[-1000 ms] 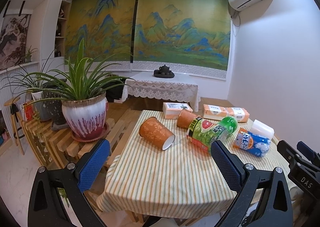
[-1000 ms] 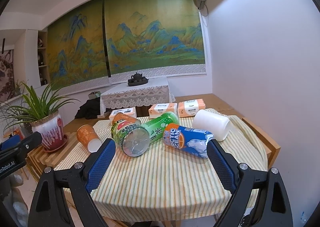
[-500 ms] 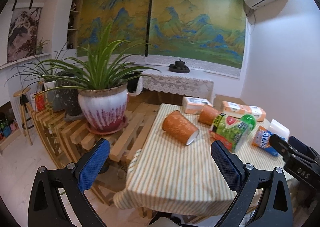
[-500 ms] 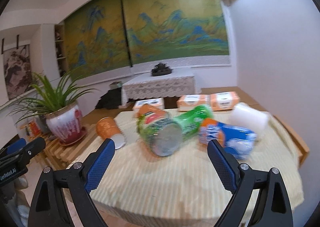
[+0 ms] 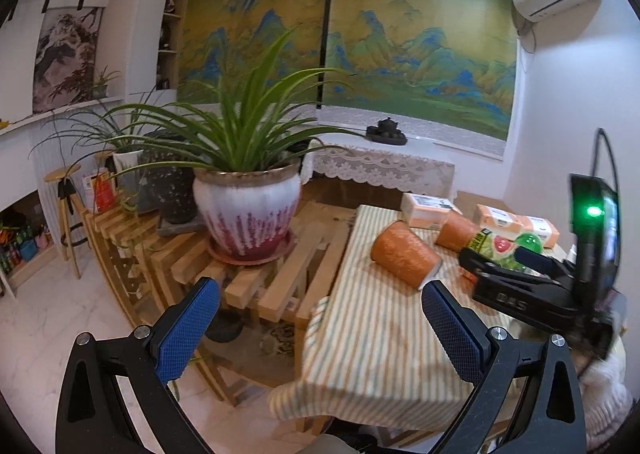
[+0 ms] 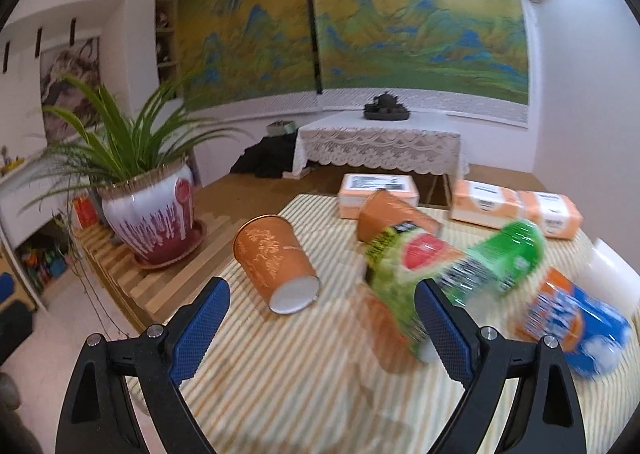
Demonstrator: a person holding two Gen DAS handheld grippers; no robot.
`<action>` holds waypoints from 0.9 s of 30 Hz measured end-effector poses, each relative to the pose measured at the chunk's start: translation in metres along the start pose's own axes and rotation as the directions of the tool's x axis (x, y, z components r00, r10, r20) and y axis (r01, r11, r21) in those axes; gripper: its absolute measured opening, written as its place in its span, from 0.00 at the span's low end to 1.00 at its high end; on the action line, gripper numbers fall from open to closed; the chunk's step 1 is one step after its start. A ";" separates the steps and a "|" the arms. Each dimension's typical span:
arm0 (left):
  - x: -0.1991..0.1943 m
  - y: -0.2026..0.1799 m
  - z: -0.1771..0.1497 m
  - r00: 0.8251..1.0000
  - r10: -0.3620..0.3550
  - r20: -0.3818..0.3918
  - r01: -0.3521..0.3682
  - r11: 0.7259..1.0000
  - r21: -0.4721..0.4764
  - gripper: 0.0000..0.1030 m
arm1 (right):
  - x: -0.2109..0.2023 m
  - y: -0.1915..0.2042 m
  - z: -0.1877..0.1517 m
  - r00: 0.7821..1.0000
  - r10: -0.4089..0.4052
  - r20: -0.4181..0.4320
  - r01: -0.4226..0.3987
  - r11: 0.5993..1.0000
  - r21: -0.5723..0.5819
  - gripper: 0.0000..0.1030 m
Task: Flip cup upside down
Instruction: 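Move the right gripper to the orange paper cup and close on it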
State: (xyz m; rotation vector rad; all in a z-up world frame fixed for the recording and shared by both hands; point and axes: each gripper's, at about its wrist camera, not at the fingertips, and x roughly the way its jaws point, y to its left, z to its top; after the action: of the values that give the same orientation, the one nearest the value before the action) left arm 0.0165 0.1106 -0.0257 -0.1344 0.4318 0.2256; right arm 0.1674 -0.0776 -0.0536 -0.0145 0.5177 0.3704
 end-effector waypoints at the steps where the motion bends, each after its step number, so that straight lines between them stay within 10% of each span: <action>1: 0.001 0.002 0.000 1.000 0.005 -0.003 -0.005 1.000 -0.003 0.99 | 0.008 0.005 0.002 1.000 0.006 -0.006 -0.006 1.000 -0.015 0.89; 27: 0.031 0.033 -0.004 0.997 0.039 -0.066 -0.043 0.997 -0.064 0.99 | 0.121 0.040 0.019 0.966 0.002 -0.258 -0.048 0.984 -0.172 0.88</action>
State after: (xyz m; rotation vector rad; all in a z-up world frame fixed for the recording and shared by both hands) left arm 0.0339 0.1480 -0.0452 -0.1973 0.4918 0.2768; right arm 0.2594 0.0035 -0.0929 -0.2306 0.7405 0.4416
